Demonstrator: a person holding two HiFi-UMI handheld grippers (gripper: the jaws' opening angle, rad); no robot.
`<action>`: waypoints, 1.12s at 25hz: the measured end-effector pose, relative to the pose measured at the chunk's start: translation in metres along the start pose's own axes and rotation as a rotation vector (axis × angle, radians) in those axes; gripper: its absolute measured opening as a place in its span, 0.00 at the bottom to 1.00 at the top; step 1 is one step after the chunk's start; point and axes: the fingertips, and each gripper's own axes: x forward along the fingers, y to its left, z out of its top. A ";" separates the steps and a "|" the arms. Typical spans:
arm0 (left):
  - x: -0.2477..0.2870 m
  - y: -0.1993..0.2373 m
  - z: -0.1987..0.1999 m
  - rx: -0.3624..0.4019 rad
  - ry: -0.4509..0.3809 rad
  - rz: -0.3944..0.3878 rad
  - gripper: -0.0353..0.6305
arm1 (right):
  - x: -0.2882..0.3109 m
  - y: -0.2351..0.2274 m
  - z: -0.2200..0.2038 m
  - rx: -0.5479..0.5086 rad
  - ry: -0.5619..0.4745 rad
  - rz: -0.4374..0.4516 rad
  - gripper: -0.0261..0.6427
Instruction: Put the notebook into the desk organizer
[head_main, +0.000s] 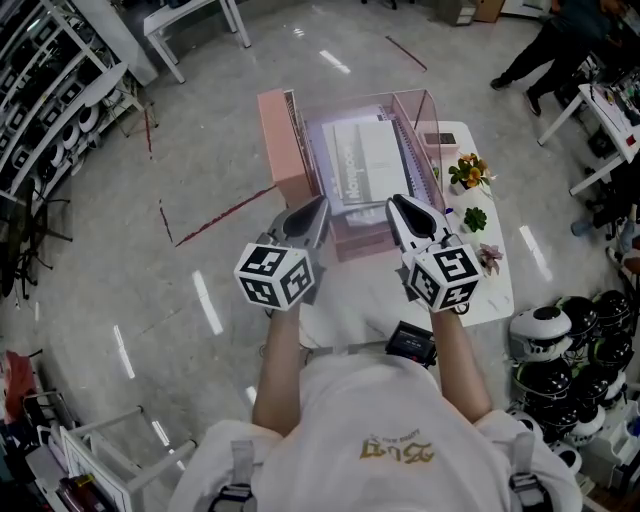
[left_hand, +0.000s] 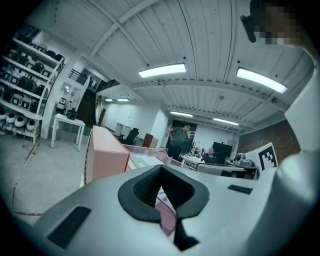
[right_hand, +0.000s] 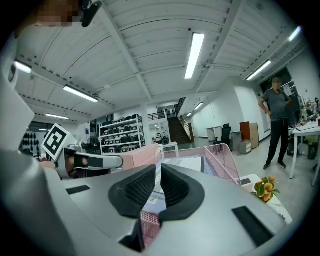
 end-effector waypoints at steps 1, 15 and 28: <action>-0.004 -0.002 0.001 0.004 -0.005 0.003 0.08 | -0.003 0.002 0.000 0.002 -0.002 -0.007 0.09; -0.045 -0.026 -0.025 0.018 0.005 0.016 0.08 | -0.049 0.025 -0.021 0.009 0.008 -0.081 0.06; -0.053 -0.036 -0.025 0.030 -0.001 0.006 0.08 | -0.064 0.027 -0.022 0.028 -0.003 -0.105 0.06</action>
